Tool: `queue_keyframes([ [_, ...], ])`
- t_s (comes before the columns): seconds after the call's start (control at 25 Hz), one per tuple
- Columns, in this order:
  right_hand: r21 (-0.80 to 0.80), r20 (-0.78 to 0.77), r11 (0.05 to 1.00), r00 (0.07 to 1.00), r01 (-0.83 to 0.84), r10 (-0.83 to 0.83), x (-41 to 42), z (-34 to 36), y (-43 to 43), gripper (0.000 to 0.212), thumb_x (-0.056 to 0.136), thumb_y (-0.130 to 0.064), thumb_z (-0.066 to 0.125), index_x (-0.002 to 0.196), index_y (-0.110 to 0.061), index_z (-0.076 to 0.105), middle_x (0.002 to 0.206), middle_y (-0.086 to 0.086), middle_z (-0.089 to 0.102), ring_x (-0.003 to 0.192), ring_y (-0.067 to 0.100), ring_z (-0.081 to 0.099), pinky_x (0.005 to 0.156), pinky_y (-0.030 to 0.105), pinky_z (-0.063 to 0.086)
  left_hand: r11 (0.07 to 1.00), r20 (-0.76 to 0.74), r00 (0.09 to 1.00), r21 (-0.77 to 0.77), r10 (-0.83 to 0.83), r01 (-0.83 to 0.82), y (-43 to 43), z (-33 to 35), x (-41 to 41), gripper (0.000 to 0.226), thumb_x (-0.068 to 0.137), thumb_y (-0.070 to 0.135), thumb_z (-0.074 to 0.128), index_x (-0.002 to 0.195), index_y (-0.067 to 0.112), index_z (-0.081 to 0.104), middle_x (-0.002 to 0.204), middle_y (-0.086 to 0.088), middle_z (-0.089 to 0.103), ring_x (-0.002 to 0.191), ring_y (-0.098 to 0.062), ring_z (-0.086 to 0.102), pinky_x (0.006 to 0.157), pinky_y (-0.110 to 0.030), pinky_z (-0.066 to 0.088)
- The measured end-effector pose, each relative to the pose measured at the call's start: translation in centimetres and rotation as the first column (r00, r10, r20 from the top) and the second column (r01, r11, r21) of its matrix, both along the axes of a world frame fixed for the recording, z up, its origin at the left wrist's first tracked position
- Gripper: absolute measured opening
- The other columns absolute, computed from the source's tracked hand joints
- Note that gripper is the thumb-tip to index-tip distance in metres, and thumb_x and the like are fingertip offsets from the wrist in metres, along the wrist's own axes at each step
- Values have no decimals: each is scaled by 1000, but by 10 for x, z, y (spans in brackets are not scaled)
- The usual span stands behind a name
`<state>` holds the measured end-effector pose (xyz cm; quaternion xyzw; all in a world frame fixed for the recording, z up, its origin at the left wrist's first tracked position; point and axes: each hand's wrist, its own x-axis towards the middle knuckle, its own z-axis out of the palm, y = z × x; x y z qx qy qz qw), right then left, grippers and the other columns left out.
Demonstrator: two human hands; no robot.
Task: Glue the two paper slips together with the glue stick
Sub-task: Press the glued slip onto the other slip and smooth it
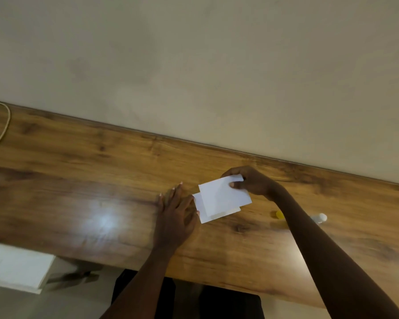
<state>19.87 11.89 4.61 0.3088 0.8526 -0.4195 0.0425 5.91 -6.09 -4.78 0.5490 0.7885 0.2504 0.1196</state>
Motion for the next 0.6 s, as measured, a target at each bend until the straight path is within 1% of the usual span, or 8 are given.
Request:
queue_keyframes([
  [0.12, 13, 85, 1000, 996, -16, 14, -7, -18, -10, 25, 85, 0, 52, 109, 4, 57, 117, 22, 60, 107, 34, 54, 86, 36, 44, 1000, -5, 1000, 8, -7, 7, -1, -1, -1, 42, 83, 27, 55, 123, 16, 51, 150, -12, 27, 139, -31, 22, 113, -50, 7],
  [0.2, 35, 121, 999, 992, 16, -20, -10, -27, -15, 25, 85, -3, 53, 109, 2, 58, 119, 20, 59, 109, 33, 52, 92, 40, 42, 1000, -3, 1000, 11, -12, 12, -2, -1, -1, 42, 84, 27, 51, 124, 16, 50, 151, -12, 26, 140, -30, 21, 113, -47, 4],
  [0.28, 53, 129, 997, 989, 64, -70, -13, -32, -16, 24, 85, -4, 54, 108, 0, 59, 120, 17, 59, 110, 32, 51, 92, 37, 41, 1000, 7, 1000, 10, -12, 11, -2, -1, -1, 42, 84, 28, 48, 124, 16, 50, 151, -11, 25, 140, -30, 20, 113, -47, 4],
  [0.36, 67, 136, 992, 984, 105, -114, -15, -34, -18, 22, 84, -5, 55, 106, -1, 60, 121, 15, 59, 110, 31, 51, 91, 34, 40, 1000, 14, 1000, 14, -12, 12, -1, 0, -1, 41, 83, 29, 51, 122, 15, 52, 150, -11, 27, 139, -31, 21, 113, -49, 6],
  [0.44, 70, 126, 987, 980, 146, -154, -15, -34, -21, 21, 84, -5, 56, 104, -2, 60, 119, 15, 60, 109, 30, 51, 85, 30, 40, 1000, 2, 1000, 12, -15, 15, -1, 0, -1, 42, 82, 28, 56, 121, 15, 52, 149, -12, 29, 138, -33, 23, 112, -51, 6],
  [0.52, 82, 100, 978, 975, 192, -199, -14, -34, -25, 21, 83, -5, 57, 103, -1, 61, 117, 16, 61, 107, 29, 51, 76, 25, 39, 1000, -14, 1000, 10, -21, 21, -1, -1, -1, 43, 80, 27, 60, 121, 13, 53, 148, -13, 32, 137, -35, 25, 111, -53, 6],
  [0.6, 86, 78, 968, 967, 237, -244, -12, -34, -29, 21, 82, -5, 57, 102, -1, 61, 117, 17, 61, 106, 28, 51, 77, 24, 36, 999, -18, 999, 13, -29, 29, -1, -1, -2, 43, 80, 26, 61, 120, 12, 54, 146, -13, 35, 137, -36, 26, 110, -55, 7],
])
